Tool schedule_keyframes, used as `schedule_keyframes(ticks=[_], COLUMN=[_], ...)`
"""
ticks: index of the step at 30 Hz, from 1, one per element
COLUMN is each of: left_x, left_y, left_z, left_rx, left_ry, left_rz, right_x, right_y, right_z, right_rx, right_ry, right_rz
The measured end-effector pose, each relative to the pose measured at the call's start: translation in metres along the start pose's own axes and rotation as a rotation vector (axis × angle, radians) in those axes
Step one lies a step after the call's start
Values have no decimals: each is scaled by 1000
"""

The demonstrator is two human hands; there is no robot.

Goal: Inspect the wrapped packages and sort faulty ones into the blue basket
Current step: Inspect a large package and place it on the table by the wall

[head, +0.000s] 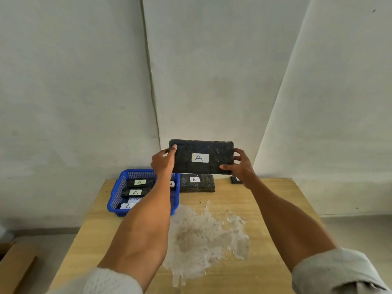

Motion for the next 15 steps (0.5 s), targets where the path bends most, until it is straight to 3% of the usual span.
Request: schedule_keyframes(ticks=[5, 15], left_x=[7, 14], left_y=[6, 9], left_z=[0, 1], left_rx=[91, 103], left_ry=[4, 16], left_rz=[8, -6], right_x=[-5, -3], right_y=[-6, -15], right_z=[-2, -3], right_rx=[-68, -105], right_ry=[73, 108], right_rz=[-100, -131])
Point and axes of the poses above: each hand's wrist, its own x-axis towards the middle knuckle, its own z-axis out of the palm, y = z × x, the point moved 7 cm from there along x, towards the middle knuckle, and after that the axes turned 1 degree about y, right-handed, at the moved point
